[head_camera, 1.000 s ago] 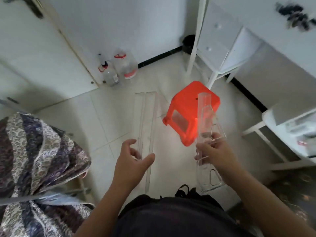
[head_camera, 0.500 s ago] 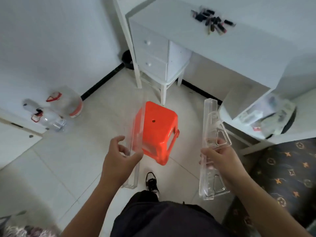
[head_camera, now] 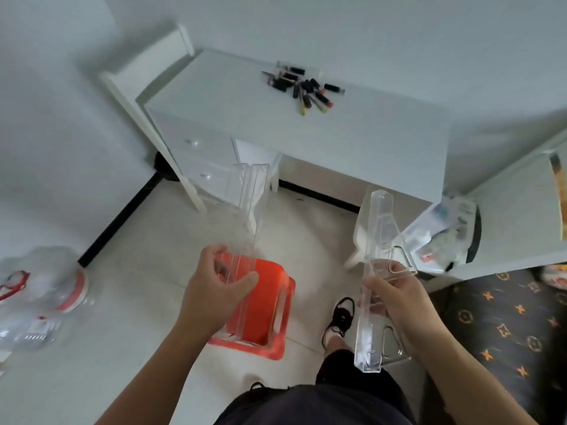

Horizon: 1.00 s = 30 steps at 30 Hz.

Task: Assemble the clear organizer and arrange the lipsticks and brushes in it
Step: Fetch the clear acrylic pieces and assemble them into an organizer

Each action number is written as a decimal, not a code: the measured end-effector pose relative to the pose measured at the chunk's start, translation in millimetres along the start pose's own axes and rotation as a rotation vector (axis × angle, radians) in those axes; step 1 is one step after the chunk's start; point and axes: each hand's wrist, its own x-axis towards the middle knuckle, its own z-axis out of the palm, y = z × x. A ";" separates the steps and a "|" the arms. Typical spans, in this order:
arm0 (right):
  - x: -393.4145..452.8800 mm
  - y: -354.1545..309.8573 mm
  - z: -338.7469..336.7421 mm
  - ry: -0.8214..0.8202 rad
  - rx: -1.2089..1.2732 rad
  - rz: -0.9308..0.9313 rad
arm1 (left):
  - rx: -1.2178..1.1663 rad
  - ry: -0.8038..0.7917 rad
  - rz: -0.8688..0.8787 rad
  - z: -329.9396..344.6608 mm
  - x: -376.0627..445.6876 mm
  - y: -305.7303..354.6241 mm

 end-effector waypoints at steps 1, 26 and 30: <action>16.5 -8.1 -5.0 -0.004 0.014 -0.001 | 0.004 -0.002 0.002 7.7 14.6 7.5; 336.8 -201.3 -106.1 -0.082 -0.027 -0.032 | -0.002 0.139 0.037 121.7 308.4 197.2; 368.3 -209.2 -100.4 -0.053 -0.021 -0.020 | 0.072 0.084 0.085 123.9 369.6 205.5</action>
